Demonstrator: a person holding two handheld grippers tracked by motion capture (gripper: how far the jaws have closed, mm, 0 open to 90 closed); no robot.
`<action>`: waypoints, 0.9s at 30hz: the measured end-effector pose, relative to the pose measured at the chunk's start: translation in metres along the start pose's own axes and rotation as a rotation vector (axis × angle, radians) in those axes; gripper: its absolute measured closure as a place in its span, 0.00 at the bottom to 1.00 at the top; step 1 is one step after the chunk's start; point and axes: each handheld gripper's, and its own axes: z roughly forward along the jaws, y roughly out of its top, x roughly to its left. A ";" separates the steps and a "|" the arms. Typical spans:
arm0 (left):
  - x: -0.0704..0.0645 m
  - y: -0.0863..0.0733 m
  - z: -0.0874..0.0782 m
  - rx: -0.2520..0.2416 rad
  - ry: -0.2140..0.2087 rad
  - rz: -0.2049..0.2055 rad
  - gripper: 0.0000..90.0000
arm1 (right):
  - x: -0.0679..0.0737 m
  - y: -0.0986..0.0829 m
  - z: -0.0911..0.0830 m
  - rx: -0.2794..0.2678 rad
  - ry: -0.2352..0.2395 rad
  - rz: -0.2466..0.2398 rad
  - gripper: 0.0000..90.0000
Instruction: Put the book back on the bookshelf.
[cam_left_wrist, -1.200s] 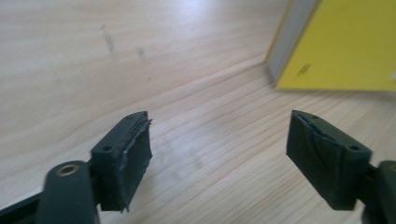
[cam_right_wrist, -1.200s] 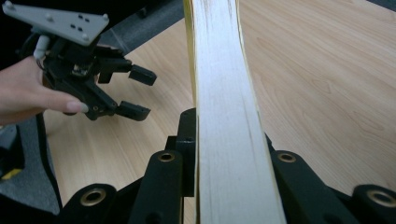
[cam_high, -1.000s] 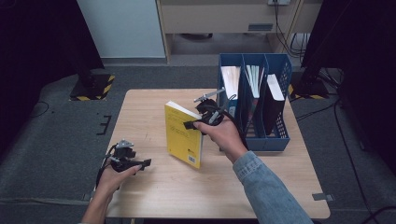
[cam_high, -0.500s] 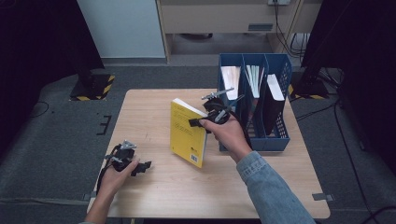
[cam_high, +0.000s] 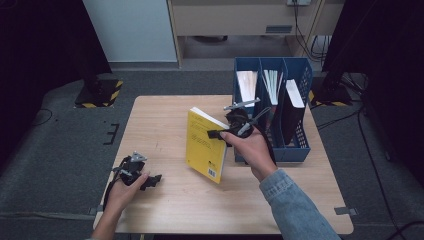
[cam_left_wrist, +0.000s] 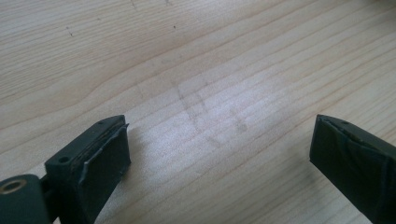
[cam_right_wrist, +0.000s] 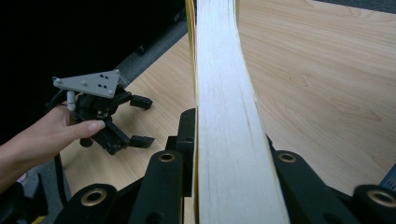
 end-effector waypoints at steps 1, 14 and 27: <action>0.000 0.000 0.000 0.000 0.000 0.000 0.05 | 0.001 -0.001 -0.002 -0.007 0.002 0.004 0.83; -0.007 -0.006 0.002 -0.011 0.026 0.044 0.00 | -0.006 -0.022 -0.031 -0.054 0.020 0.035 0.83; -0.008 -0.007 0.002 -0.021 0.028 0.041 0.00 | -0.016 -0.038 -0.051 -0.077 0.019 0.059 0.82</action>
